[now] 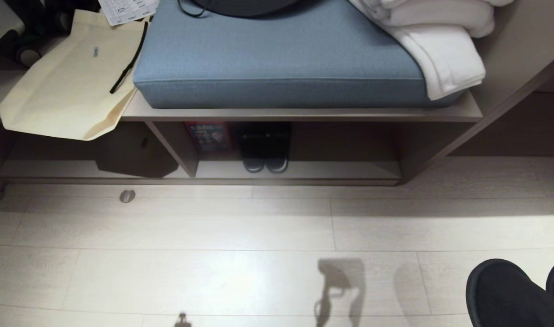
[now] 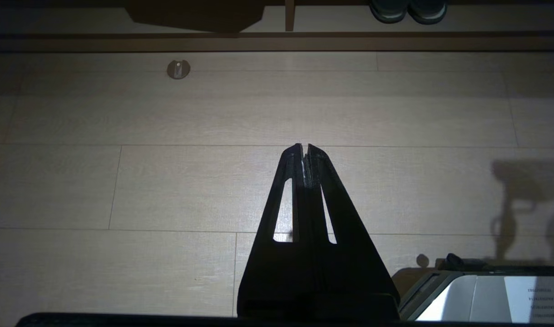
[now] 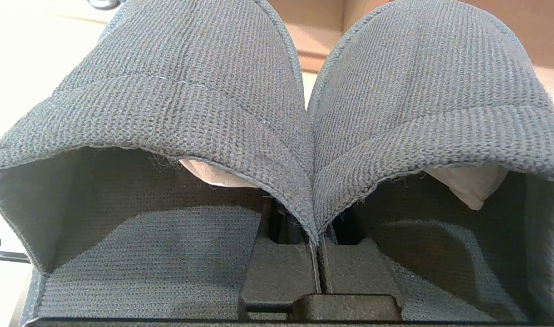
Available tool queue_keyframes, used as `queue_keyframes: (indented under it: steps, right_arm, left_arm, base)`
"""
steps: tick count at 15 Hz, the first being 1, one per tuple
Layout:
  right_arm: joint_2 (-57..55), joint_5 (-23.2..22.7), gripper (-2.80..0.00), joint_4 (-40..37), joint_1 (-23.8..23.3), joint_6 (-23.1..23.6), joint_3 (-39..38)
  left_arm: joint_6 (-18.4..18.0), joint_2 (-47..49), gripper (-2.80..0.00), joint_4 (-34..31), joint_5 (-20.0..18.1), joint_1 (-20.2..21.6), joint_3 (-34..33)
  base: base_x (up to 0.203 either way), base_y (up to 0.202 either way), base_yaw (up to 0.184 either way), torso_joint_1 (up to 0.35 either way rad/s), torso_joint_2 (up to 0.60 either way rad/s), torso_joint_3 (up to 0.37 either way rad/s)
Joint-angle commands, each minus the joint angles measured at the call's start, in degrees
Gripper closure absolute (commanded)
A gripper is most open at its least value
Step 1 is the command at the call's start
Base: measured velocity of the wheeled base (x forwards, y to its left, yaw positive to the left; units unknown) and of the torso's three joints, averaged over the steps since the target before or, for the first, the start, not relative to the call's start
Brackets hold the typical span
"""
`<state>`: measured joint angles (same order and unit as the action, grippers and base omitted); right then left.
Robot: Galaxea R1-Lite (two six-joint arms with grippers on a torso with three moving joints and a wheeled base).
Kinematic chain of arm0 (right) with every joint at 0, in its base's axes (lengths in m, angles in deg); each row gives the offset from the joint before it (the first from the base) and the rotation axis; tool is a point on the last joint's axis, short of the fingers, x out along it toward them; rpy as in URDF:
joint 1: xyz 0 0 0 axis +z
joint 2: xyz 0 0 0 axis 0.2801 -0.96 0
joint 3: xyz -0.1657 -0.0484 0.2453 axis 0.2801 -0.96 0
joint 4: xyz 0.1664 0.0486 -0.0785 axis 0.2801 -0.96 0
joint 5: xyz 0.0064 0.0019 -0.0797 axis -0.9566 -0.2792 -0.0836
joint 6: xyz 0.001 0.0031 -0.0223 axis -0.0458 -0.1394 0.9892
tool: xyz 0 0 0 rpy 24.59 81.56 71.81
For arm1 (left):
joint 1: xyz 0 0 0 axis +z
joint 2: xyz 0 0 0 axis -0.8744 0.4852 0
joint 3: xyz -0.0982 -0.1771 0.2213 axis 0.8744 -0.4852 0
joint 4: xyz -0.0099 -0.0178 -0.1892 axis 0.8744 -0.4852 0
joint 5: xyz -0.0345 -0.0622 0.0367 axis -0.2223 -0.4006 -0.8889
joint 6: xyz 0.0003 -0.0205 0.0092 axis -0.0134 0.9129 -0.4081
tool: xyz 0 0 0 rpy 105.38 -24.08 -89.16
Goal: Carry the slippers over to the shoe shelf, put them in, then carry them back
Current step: Place the slippers on the floor
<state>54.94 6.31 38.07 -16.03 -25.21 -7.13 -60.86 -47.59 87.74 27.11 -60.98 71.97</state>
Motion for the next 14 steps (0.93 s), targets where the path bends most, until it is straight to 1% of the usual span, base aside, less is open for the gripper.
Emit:
queue_keyframes:
  steps: [1,14]
  right_arm:
    - [-0.1,0.0,0.0,0.0,0.0,0.0,-0.1]
    - [-0.1,0.0,0.0,0.0,0.0,0.0,0.0]
  left_arm:
    - [0.0,0.0,0.0,0.0,0.0,0.1,0.0]
    - [0.1,0.0,0.0,0.1,0.0,0.0,0.0]
  base:
    - [0.0,0.0,0.0,0.007,0.0,0.205]
    - [0.0,0.0,0.0,0.003,0.0,0.202]
